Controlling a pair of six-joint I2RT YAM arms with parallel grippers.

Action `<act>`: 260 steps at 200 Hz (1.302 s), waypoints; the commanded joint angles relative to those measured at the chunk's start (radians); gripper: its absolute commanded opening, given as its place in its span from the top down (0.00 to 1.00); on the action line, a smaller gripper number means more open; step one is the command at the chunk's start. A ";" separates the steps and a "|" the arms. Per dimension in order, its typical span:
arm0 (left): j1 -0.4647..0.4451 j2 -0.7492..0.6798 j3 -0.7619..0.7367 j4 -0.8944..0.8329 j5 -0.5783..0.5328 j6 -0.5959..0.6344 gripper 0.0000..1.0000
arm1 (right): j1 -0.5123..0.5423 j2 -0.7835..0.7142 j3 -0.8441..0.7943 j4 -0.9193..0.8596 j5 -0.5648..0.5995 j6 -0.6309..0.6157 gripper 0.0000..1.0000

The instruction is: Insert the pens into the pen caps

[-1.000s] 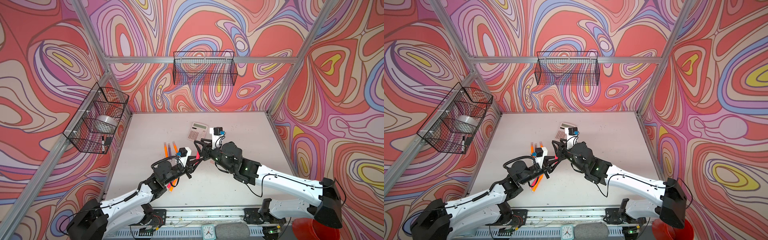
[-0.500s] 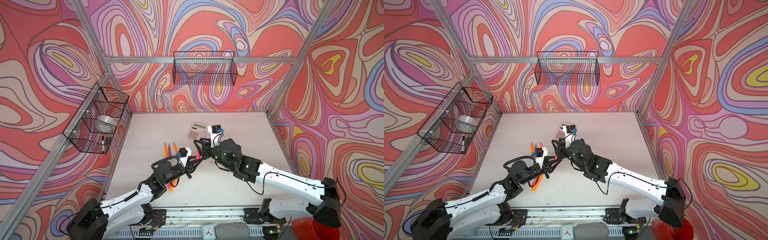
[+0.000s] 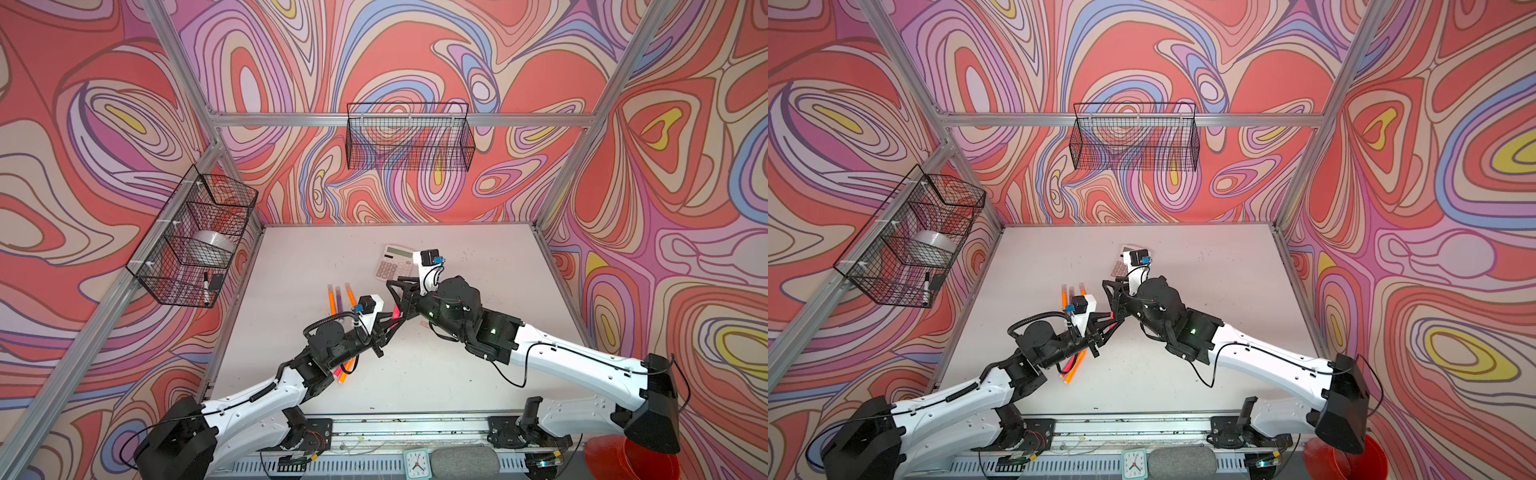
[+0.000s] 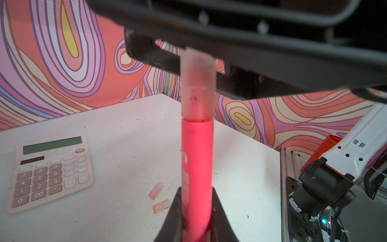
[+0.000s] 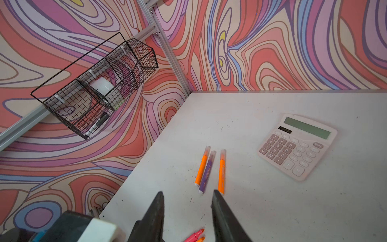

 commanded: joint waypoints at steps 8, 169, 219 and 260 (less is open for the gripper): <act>0.000 0.006 0.020 0.027 0.004 0.012 1.00 | 0.002 -0.010 0.029 -0.019 -0.011 -0.003 0.61; 0.000 -0.010 0.021 0.002 -0.041 0.009 1.00 | 0.016 -0.028 -0.020 -0.019 -0.024 0.030 0.83; 0.000 -0.014 0.019 0.006 -0.036 0.007 1.00 | 0.020 -0.013 -0.020 -0.021 -0.021 0.031 0.81; 0.000 -0.020 0.016 0.009 -0.037 0.006 1.00 | 0.019 -0.012 -0.023 -0.028 0.002 0.035 0.74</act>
